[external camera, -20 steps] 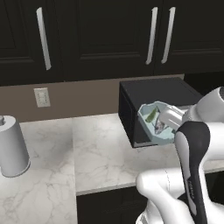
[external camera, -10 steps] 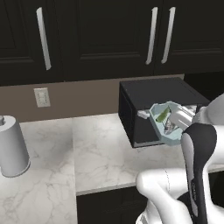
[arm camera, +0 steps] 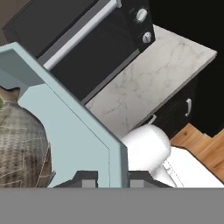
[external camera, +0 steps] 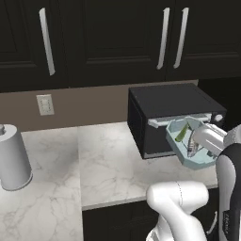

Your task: Place the tupperware on the top shelf of the fridge. Make space for the tupperware among the existing items by rearranging them on the shelves if needed. Close the fridge door when finished.

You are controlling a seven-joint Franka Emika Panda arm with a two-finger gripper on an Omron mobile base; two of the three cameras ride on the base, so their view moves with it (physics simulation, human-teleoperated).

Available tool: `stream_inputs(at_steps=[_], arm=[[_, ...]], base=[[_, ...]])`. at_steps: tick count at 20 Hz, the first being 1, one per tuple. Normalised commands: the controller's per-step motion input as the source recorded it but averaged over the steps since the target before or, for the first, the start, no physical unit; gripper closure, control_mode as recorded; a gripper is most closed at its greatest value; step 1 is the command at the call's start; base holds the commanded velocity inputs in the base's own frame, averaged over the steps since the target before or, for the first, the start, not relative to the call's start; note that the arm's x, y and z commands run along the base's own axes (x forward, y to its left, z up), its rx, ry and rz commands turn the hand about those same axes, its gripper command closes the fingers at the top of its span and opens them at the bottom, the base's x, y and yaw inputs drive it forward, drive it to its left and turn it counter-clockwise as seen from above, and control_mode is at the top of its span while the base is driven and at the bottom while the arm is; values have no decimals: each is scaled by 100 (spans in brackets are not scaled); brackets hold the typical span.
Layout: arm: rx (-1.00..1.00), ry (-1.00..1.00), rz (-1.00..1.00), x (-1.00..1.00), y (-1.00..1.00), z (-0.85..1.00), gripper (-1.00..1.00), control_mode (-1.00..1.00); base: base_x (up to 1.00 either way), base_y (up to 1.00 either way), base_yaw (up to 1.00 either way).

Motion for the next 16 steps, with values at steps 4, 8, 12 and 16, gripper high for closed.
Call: stream_inputs(at_steps=[4,8,12,16], arm=[[0,-1,1,-7,0,4,100,-100],[0,0,0,18,0,7,100,-100],[0,1,0,29,0,0,100,-100],[0,1,0,17,0,0,100,-100]], base=[[0,0,0],[0,0,0],[0,0,0],[0,0,0]])
